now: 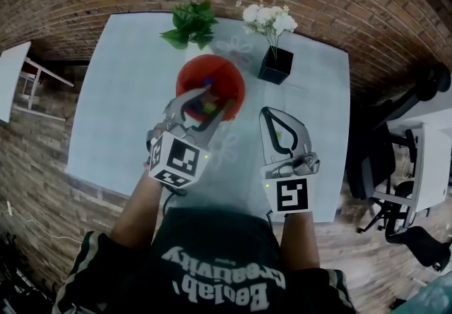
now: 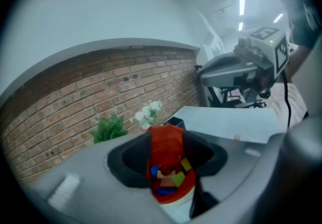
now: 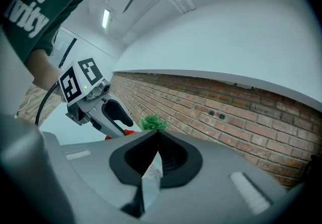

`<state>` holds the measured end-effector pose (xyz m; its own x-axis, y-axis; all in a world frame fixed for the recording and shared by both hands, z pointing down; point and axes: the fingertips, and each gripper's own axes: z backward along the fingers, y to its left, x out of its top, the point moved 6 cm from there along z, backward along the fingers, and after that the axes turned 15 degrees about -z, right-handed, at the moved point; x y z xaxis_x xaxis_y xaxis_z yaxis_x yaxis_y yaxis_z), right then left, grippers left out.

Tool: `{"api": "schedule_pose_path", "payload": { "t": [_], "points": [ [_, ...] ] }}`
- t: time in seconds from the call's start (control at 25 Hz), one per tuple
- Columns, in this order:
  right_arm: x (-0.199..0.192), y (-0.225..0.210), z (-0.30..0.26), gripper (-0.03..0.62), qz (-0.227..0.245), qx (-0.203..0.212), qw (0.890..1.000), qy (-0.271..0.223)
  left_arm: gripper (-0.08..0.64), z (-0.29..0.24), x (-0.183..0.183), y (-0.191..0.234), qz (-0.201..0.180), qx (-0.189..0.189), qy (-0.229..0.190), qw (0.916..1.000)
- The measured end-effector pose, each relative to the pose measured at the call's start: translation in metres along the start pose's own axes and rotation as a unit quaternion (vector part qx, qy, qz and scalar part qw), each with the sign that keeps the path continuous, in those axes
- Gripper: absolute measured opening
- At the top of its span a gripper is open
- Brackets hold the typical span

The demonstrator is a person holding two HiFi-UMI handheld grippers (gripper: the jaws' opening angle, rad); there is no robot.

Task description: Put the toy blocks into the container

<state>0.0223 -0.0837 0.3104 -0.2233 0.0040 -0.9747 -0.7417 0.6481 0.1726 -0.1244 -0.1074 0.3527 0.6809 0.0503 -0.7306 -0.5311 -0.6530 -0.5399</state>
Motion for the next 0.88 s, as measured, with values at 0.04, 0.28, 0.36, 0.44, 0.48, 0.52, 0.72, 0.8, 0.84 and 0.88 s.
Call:
{"api": "schedule_pose_path", "payload": {
  "t": [0.04,0.28,0.36,0.44,0.48,0.52,0.72,0.8,0.84,0.88],
  "points": [
    [-0.001,-0.001,0.001,0.008,0.000,-0.002,1.000,0.001,0.190,-0.001,0.000,-0.001,-0.001,-0.003,-0.001,1.0000],
    [-0.004,-0.002,0.002,0.008,-0.003,-0.007,1.000,0.008,0.190,-0.004,0.002,-0.004,-0.002,-0.014,-0.005,0.9999],
    [-0.004,-0.002,0.003,0.008,-0.004,-0.008,1.000,0.008,0.133,-0.003,0.004,-0.003,-0.011,0.001,-0.006,0.9999],
    [-0.005,-0.003,0.005,0.008,-0.004,-0.009,1.000,0.007,0.002,0.000,0.006,-0.002,-0.024,0.020,-0.009,0.9995],
    [-0.005,-0.003,0.006,0.007,-0.004,-0.010,1.000,0.007,0.002,0.000,0.007,-0.002,-0.025,0.019,-0.011,0.9994],
    [-0.005,-0.004,0.007,0.008,-0.004,-0.011,1.000,0.007,0.002,-0.001,0.008,-0.004,-0.023,0.015,-0.012,0.9995],
    [-0.012,-0.010,0.020,0.008,-0.011,-0.022,1.000,0.019,0.002,-0.009,0.017,-0.018,-0.025,-0.005,-0.017,0.9995],
    [-0.015,-0.014,0.028,0.008,-0.012,-0.029,0.999,0.022,0.002,-0.014,0.023,-0.026,-0.028,-0.013,-0.022,0.9993],
    [-0.017,-0.016,0.032,0.008,-0.013,-0.033,0.999,0.021,0.002,-0.018,0.026,-0.030,-0.030,-0.017,-0.025,0.9991],
    [-0.018,-0.019,0.036,0.008,-0.015,-0.037,0.999,0.018,0.002,-0.021,0.029,-0.034,-0.032,-0.023,-0.027,0.9989]
  ]
}}
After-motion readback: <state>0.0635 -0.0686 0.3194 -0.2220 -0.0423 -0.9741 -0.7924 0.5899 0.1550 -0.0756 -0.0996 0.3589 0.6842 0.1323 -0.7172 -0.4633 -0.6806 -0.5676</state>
